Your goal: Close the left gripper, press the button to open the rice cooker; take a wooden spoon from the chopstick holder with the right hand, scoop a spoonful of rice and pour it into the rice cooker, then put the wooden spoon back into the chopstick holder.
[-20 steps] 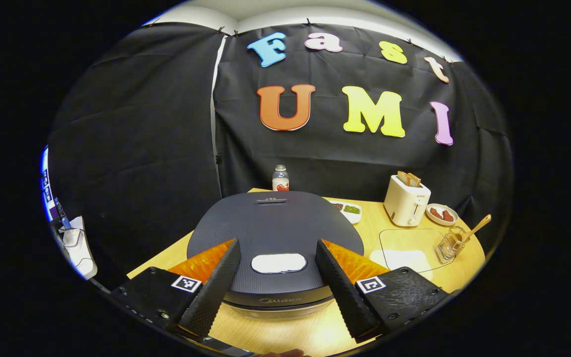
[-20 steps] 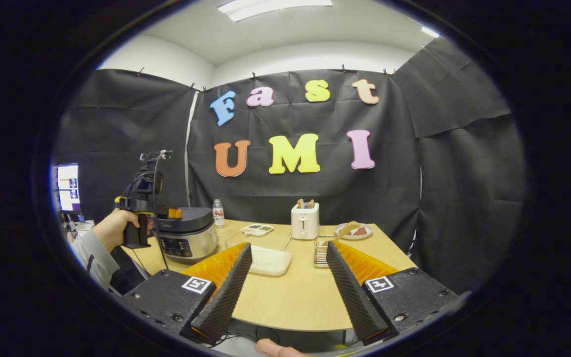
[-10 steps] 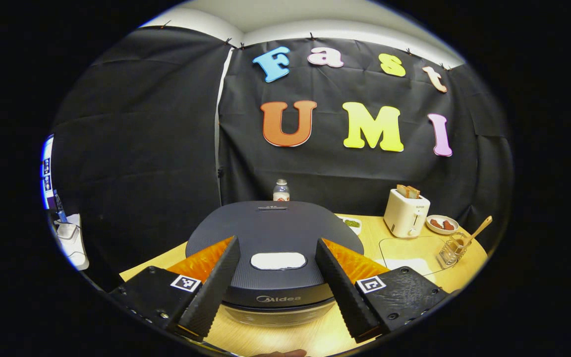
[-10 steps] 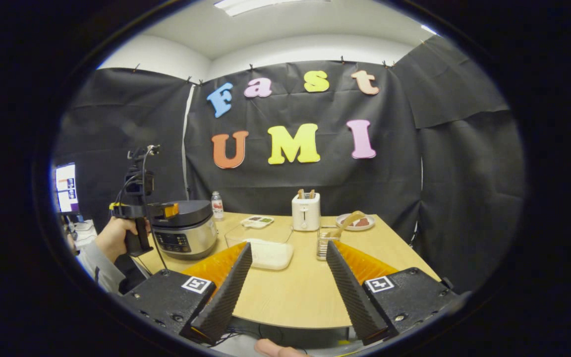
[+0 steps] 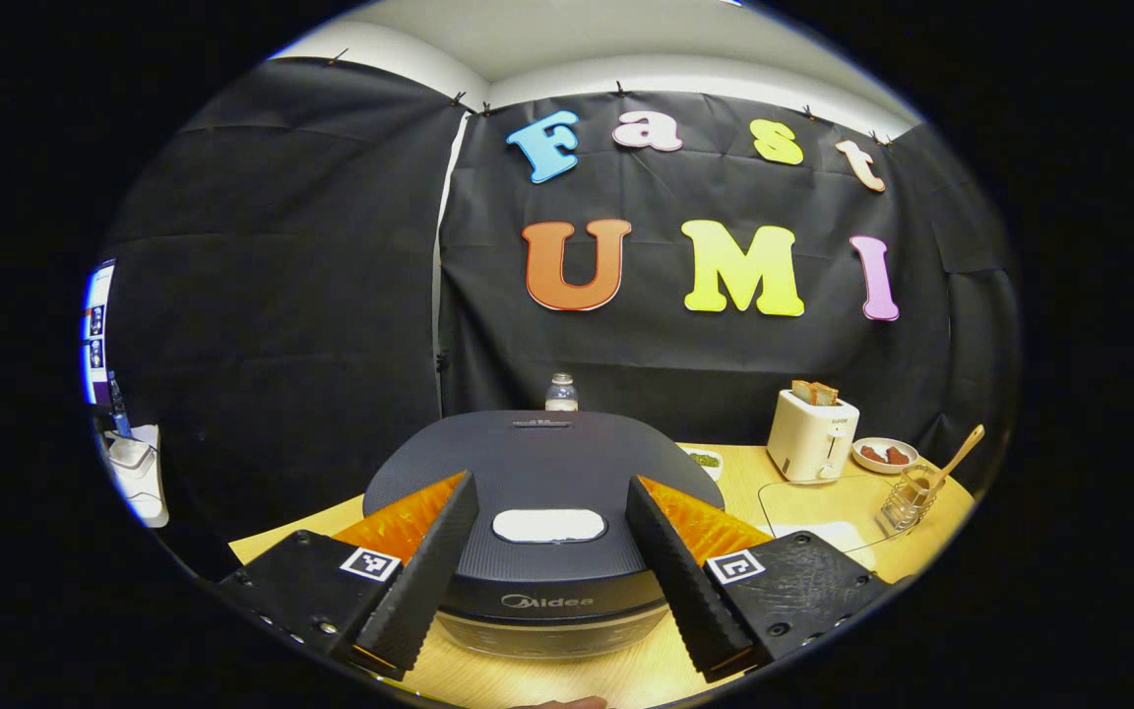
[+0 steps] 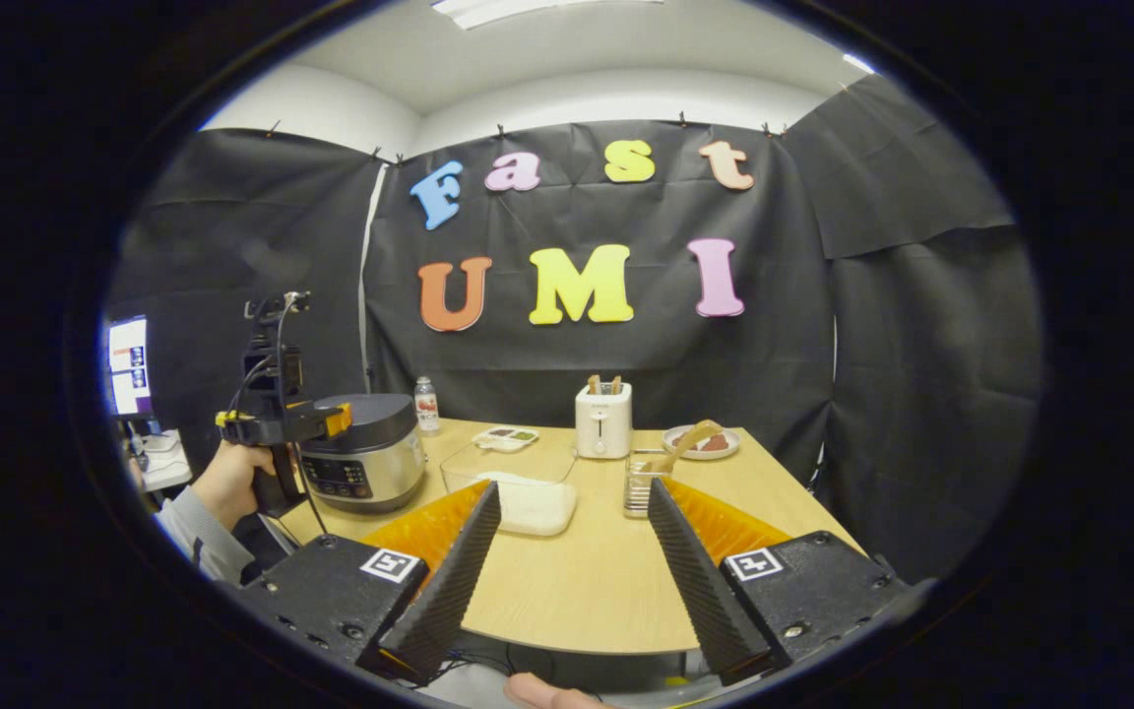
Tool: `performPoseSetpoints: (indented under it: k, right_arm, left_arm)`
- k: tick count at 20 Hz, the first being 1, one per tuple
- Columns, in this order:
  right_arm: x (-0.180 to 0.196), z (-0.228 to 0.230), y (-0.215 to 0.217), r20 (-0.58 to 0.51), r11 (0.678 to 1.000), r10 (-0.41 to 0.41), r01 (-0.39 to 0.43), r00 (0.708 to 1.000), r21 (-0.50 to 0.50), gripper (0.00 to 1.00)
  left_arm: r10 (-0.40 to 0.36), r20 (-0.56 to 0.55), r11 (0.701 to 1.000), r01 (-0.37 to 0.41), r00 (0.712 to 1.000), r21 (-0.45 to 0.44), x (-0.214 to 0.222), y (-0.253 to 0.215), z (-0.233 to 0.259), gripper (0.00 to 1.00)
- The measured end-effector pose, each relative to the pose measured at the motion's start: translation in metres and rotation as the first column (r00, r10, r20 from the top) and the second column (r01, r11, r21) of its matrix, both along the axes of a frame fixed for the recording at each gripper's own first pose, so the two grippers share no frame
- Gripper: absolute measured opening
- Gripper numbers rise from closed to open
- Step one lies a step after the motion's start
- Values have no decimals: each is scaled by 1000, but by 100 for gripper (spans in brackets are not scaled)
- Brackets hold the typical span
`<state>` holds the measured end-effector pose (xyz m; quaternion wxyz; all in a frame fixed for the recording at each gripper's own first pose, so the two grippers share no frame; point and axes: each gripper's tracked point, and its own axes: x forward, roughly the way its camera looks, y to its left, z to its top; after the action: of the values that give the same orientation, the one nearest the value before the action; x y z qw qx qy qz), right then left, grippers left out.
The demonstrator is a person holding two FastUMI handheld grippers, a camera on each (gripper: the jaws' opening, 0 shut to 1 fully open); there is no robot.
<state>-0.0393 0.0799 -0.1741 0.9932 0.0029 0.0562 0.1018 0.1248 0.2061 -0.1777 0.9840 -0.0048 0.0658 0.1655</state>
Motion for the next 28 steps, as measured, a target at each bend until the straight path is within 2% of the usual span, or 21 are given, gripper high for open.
performPoseSetpoints:
  k: [2, 3, 8, 11, 13, 21, 28]
  right_arm:
    - [2, 4, -4, 11, 1000, -12, 12, 1000, -6, 98]
    - [3, 6, -6, 15, 1000, -18, 18, 1000, -4, 98]
    - [6, 17, -15, 31, 999, -49, 49, 998, -2, 98]
    - [8, 27, -18, 49, 998, -62, 63, 997, -5, 94]
    - [8, 35, -19, 61, 998, -68, 69, 996, -8, 98]
    - [9, 71, -28, 94, 996, -83, 82, 992, 17, 98]
    - [3, 80, -27, 91, 997, -78, 80, 993, -19, 98]
  left_arm:
    - [-4, -23, 1000, 5, 1000, 6, -1, -1, 2, 100]
    - [-13, -39, 1000, 13, 999, 2, -2, -3, 3, 97]
    - [-46, -47, 997, 42, 998, -69, -20, -18, 19, 95]
    - [-71, -28, 997, 70, 997, -45, -32, -27, 37, 95]
    - [-99, -9, 994, 99, 995, -42, -42, -40, 50, 95]
    - [-164, 53, 986, 164, 985, -1, -99, -82, 104, 94]
    - [-238, 76, 971, 238, 968, 9, -145, -127, 113, 94]
